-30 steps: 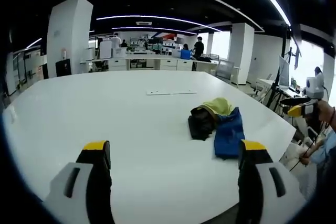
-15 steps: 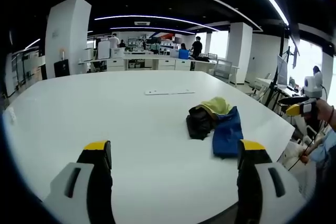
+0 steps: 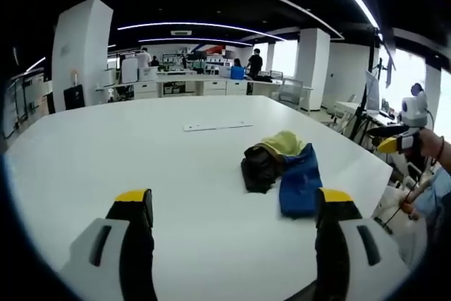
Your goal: Fold the garment on the visible template until the final outline fits inside the template.
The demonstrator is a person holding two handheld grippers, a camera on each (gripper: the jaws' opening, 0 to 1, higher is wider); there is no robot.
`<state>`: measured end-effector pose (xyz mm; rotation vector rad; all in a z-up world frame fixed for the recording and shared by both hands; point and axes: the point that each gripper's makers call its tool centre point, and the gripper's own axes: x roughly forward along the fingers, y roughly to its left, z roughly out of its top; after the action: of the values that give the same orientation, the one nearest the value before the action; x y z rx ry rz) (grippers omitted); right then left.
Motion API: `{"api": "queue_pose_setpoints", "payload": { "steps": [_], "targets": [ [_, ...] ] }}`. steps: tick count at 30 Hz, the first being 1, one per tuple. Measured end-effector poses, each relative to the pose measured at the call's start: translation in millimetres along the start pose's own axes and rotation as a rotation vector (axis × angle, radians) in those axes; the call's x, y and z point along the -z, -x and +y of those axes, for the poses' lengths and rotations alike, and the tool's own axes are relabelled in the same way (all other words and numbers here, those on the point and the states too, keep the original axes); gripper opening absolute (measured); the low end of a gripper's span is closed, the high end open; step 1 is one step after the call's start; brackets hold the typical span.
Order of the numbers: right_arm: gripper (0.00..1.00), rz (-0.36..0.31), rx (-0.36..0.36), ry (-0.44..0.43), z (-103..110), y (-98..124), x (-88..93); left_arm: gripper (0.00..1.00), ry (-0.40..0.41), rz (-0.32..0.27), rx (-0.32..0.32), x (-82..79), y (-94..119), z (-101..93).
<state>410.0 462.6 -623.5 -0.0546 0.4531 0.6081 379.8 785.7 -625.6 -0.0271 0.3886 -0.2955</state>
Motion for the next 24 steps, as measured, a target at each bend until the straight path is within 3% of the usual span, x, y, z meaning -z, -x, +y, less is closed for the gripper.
{"api": "queue_pose_setpoints", "payload": {
  "steps": [6,17,20,24],
  "targets": [
    [0.99,0.001,-0.033,-0.006,4,-14,-0.3,0.90,-0.035,-0.007,0.046,-9.6,-17,-3.5],
    [0.91,-0.066,-0.100,-0.066,11,-46,-6.6,0.81,-0.052,-0.015,0.116,-8.3,-54,-6.4],
    [0.89,-0.061,-0.118,-0.039,17,-58,-4.0,0.76,-0.019,-0.020,0.149,-5.7,-66,-10.0],
    [0.76,-0.050,-0.113,-0.010,17,-73,-0.5,0.71,-0.014,-0.015,0.161,-1.6,-79,-10.1]
  ]
}}
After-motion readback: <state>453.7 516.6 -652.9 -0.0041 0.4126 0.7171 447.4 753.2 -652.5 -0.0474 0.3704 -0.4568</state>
